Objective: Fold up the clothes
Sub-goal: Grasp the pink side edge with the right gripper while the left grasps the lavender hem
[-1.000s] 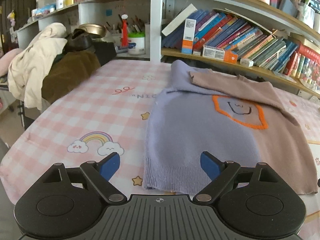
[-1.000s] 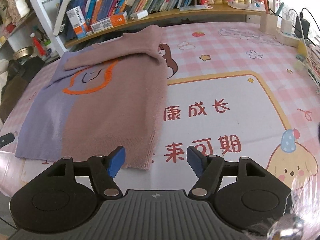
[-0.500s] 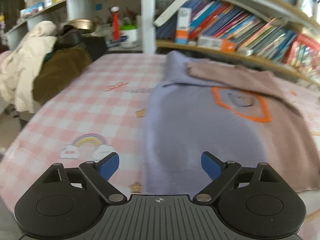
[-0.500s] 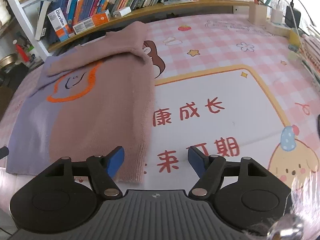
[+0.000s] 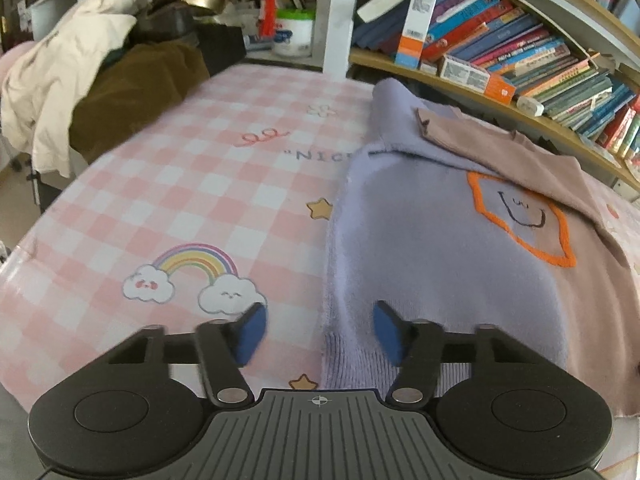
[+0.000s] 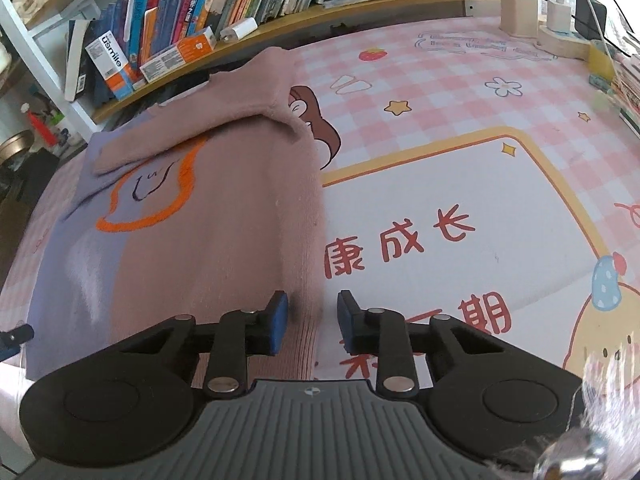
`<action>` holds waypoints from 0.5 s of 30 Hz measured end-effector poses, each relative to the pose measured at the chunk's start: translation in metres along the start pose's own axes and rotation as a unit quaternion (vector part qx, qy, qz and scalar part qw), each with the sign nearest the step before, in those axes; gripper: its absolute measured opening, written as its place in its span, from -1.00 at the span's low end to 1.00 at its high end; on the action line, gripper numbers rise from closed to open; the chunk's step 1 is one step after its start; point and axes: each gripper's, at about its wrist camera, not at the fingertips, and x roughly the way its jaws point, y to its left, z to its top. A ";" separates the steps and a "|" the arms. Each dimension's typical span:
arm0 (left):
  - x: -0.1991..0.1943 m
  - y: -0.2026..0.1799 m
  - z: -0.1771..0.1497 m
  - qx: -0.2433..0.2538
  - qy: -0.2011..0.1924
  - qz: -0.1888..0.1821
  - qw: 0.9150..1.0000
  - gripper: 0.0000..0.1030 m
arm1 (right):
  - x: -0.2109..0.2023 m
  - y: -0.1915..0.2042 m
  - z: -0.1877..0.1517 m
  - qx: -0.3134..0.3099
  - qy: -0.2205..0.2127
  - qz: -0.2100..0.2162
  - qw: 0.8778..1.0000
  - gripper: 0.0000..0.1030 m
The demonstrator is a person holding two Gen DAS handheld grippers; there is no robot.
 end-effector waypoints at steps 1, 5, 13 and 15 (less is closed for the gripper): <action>0.002 0.001 0.000 -0.001 0.005 -0.004 1.000 -0.28 | 0.001 0.001 0.000 -0.001 0.000 -0.001 1.000 -0.55; 0.006 -0.001 0.000 0.003 0.011 -0.017 1.000 -0.63 | 0.004 0.005 0.003 -0.007 0.002 -0.002 1.000 -0.71; -0.003 -0.021 0.010 0.044 -0.020 -0.062 0.997 -0.72 | -0.006 0.022 0.007 -0.012 -0.026 0.076 0.997 -0.83; 0.000 -0.023 0.011 0.046 -0.013 -0.065 0.997 -0.72 | -0.003 0.026 0.008 -0.017 -0.020 0.082 0.996 -0.82</action>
